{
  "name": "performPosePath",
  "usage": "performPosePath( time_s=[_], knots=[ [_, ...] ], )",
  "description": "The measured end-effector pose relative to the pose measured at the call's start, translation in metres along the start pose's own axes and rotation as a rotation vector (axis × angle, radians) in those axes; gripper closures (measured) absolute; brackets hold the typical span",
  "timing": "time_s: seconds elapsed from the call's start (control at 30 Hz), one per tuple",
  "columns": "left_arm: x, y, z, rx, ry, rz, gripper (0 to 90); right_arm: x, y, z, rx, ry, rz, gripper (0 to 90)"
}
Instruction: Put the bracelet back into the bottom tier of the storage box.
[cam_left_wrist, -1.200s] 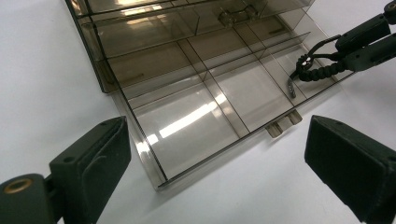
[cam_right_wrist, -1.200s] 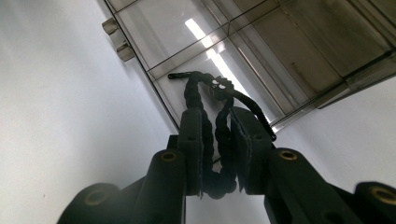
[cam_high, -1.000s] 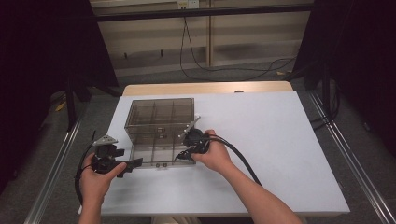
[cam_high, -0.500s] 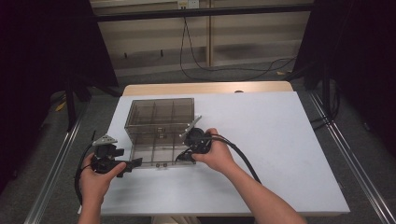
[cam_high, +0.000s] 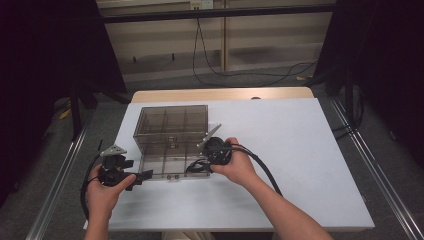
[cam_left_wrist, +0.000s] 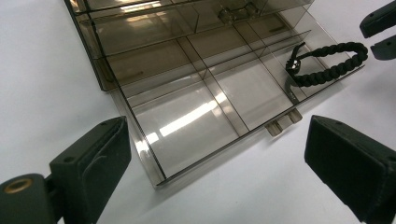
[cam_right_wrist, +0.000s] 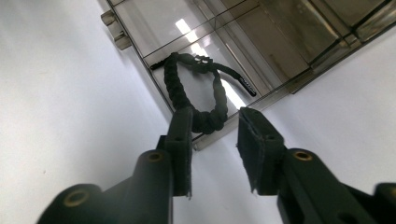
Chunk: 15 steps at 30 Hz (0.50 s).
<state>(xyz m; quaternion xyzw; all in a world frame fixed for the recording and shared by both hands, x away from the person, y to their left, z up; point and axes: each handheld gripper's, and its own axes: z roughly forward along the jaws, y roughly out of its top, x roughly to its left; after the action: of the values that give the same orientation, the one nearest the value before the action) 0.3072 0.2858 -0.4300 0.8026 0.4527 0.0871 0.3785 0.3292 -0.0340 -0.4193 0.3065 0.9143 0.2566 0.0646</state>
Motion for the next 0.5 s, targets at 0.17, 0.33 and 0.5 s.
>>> performPosePath(
  time_s=[0.17,0.33,0.5],
  knots=[
    [0.001,-0.001,0.001,0.009,0.001,0.0,7.3,-0.001,0.001,0.005,0.017,0.004,-0.014,74.8],
    [0.001,-0.001,0.0,0.005,-0.005,-0.003,7.4,-0.001,0.002,0.011,0.007,0.014,-0.013,77.9],
    [0.001,-0.001,0.0,0.002,-0.004,-0.009,7.6,0.0,0.004,0.017,0.016,0.018,-0.012,79.0]
  ],
)
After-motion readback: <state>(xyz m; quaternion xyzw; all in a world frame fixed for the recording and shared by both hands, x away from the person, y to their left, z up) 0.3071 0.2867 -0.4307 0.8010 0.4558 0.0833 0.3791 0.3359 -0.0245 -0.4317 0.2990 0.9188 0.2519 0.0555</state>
